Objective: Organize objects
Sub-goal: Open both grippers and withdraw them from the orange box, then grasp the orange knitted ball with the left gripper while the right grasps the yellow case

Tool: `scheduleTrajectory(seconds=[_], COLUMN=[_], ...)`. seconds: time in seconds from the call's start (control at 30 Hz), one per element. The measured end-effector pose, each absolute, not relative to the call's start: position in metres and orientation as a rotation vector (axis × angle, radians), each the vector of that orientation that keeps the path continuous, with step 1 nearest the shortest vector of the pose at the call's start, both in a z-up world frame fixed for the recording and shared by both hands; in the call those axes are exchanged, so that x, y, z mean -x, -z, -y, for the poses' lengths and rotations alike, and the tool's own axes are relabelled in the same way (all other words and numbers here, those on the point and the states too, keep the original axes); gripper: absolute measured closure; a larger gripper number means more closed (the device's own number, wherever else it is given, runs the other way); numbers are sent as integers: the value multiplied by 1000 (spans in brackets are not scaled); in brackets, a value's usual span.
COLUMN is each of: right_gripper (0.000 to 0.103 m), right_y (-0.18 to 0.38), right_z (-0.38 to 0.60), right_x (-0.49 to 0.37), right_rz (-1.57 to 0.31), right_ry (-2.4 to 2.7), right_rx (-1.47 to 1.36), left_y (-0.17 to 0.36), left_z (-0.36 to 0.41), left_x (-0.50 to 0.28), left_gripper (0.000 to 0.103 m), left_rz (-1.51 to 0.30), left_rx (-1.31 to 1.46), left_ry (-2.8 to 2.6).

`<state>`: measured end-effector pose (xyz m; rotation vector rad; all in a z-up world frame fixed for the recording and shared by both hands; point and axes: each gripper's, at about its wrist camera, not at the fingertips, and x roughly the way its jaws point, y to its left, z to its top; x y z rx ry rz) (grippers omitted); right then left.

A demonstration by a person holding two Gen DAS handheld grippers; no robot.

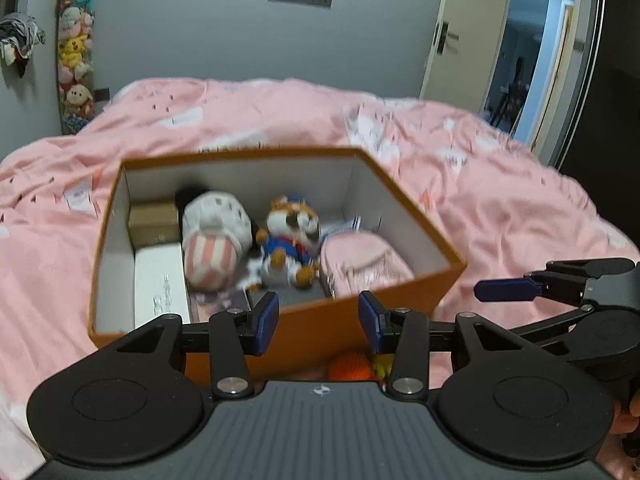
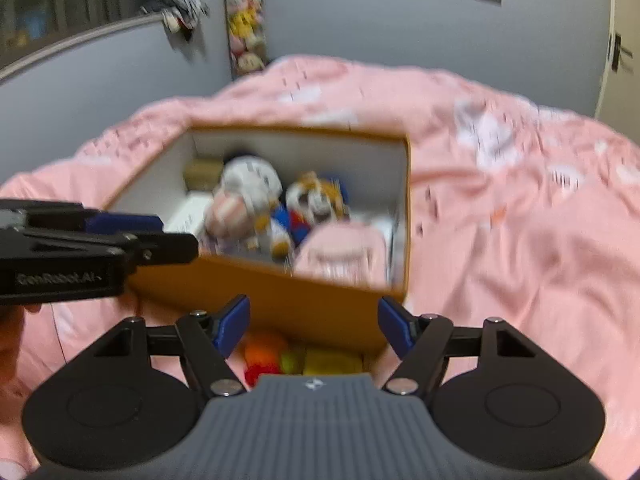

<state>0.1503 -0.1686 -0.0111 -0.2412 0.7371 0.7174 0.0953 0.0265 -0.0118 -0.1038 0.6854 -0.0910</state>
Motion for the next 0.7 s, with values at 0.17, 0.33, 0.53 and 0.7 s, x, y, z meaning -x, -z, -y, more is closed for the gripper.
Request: scheduleTrajectory(seconds=[0.17,0.33,0.53,0.7], right_gripper=[36,42,45,45], right_y=[40,62,78,87], right_z=[168,168,168,165], right_x=[-158,-169,-179,-182], right_rz=[-833,-912,-972,-1003], right_ry=[-661,-658,-648,-656], right_rx=[257,237,217,224], left_y=[28,39,50,58], left_z=[-20,-21,-31,-34], left_x=[-98,-99,-102,-105], left_gripper=[52,52,52,52], left_rz=[-764,-799,-844,-864], left_rx=[59,62,124,159], left_ry=[75,81,60,67])
